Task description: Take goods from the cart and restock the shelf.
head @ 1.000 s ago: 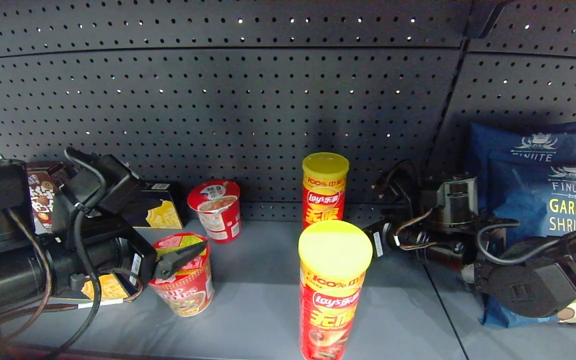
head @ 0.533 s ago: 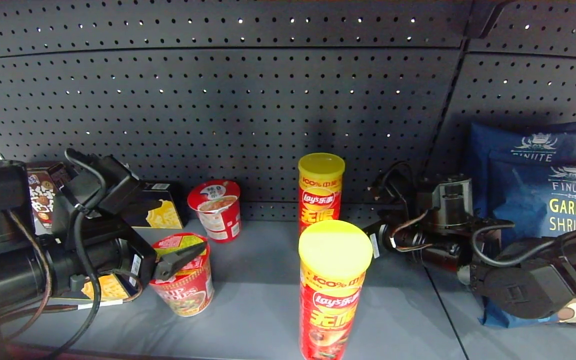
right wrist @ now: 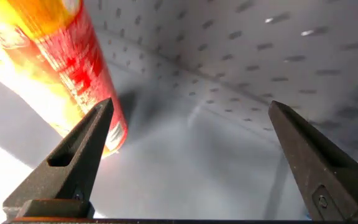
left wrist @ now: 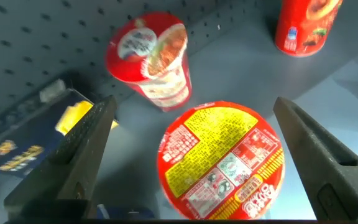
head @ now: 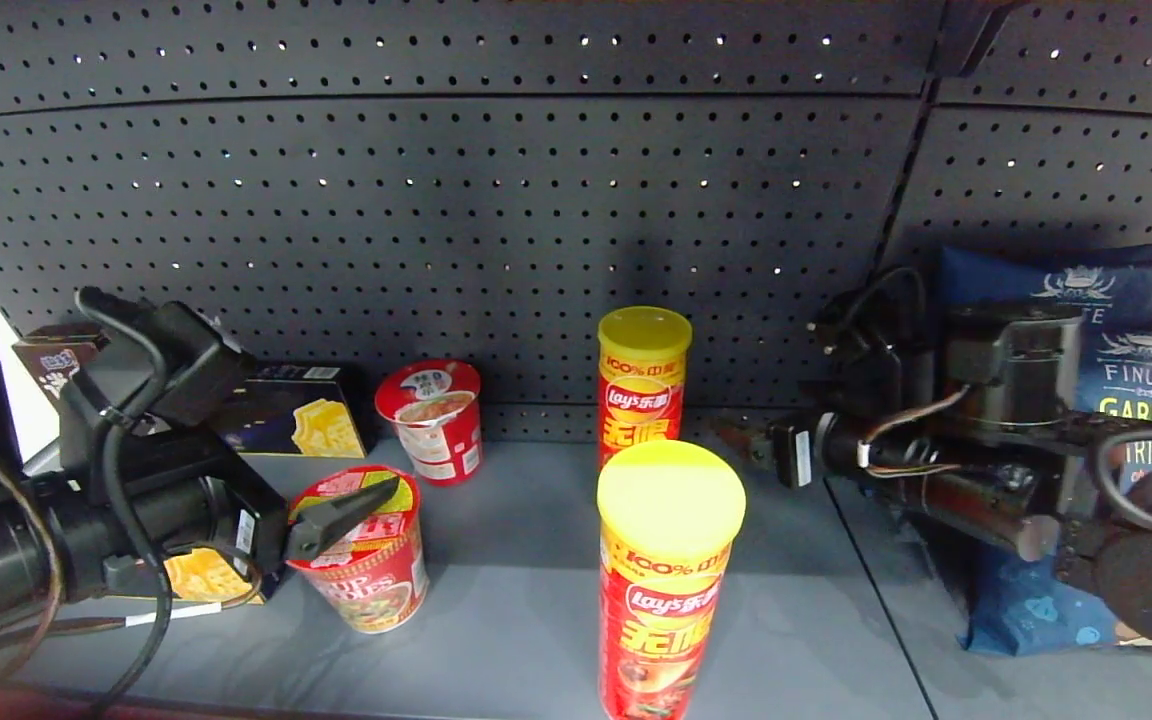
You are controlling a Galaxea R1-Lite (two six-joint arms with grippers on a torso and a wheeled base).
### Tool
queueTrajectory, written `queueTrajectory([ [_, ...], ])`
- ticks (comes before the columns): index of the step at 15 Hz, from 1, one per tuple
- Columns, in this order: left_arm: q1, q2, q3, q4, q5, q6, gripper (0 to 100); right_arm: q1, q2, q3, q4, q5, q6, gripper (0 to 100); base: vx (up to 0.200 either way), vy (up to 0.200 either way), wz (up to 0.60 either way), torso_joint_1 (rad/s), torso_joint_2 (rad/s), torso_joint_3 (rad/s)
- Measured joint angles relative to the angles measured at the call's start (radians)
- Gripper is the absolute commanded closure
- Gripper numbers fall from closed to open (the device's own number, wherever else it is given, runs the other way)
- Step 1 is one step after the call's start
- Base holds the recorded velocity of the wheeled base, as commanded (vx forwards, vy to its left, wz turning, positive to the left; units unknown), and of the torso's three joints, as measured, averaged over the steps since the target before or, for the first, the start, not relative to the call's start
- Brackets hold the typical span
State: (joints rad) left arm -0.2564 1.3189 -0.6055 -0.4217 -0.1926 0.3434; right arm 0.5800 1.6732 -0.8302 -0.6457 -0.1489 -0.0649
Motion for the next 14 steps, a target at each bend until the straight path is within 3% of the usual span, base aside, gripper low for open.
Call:
queueTrajectory([
  [5, 0.064, -0.127, 0.032, 0.011, 0.004, -0.001, 0, -0.047, -0.261, 0.181, 0.000, 0.002, -0.002, 0, 0.000, 0.000, 0.00, 0.000, 0.00, 0.000],
  [10, 0.190, -0.326, 0.176, 0.053, 0.007, -0.007, 0, -0.189, -0.512, 0.401, 0.002, 0.034, 0.009, 0, 0.000, 0.000, 0.00, 0.000, 0.00, 0.000],
  [12, 0.235, -0.419, 0.241, 0.071, 0.034, -0.032, 0, -0.266, -0.596, 0.460, 0.006, 0.048, 0.014, 0, 0.000, 0.000, 0.00, 0.000, 0.00, 0.000],
  [14, 0.256, -0.515, 0.307, 0.077, 0.098, -0.055, 0, -0.350, -0.663, 0.494, 0.006, 0.051, 0.027, 0, 0.000, 0.000, 0.00, 0.000, 0.00, 0.000],
])
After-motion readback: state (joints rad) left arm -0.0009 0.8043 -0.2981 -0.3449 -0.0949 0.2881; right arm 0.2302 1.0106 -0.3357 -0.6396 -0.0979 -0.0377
